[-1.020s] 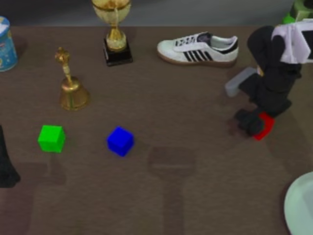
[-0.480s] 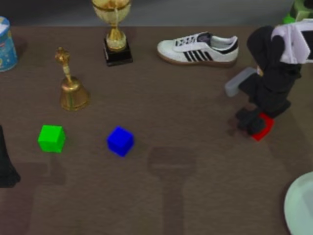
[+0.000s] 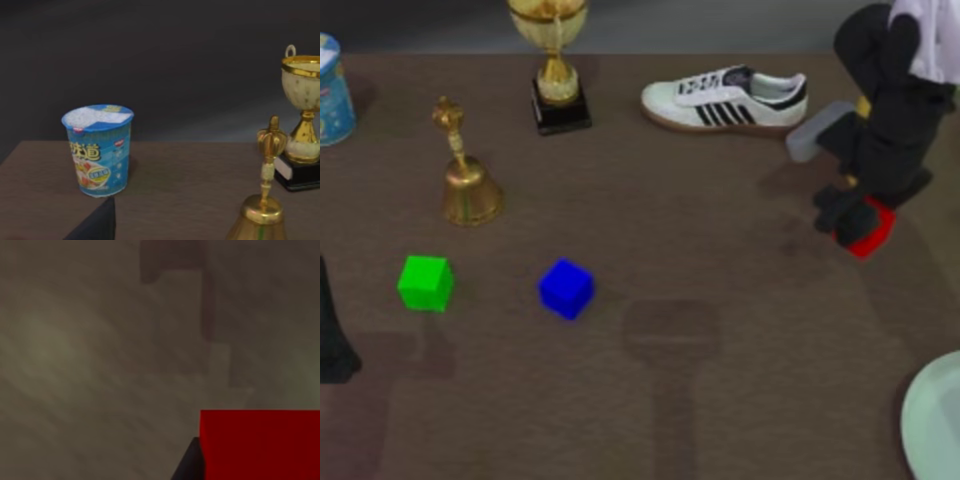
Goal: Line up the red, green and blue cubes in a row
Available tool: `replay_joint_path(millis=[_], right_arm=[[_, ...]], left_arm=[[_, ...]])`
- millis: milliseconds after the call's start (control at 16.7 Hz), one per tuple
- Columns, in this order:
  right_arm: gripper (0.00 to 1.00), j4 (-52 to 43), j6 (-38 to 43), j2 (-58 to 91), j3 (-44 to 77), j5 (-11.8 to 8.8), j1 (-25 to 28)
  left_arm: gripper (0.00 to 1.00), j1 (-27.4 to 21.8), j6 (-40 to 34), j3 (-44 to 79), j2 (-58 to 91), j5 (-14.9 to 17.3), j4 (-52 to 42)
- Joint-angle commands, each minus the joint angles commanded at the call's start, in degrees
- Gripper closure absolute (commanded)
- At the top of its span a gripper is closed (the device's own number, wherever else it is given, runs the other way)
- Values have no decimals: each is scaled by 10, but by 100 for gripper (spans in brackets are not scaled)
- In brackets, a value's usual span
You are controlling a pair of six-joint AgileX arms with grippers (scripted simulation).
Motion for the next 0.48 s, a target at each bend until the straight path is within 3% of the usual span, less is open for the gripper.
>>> replay_joint_path(millis=[480], right_arm=[[100, -20, 8, -9, 15, 0, 3]], left_arm=[[0, 0, 0, 0, 0, 0, 0]])
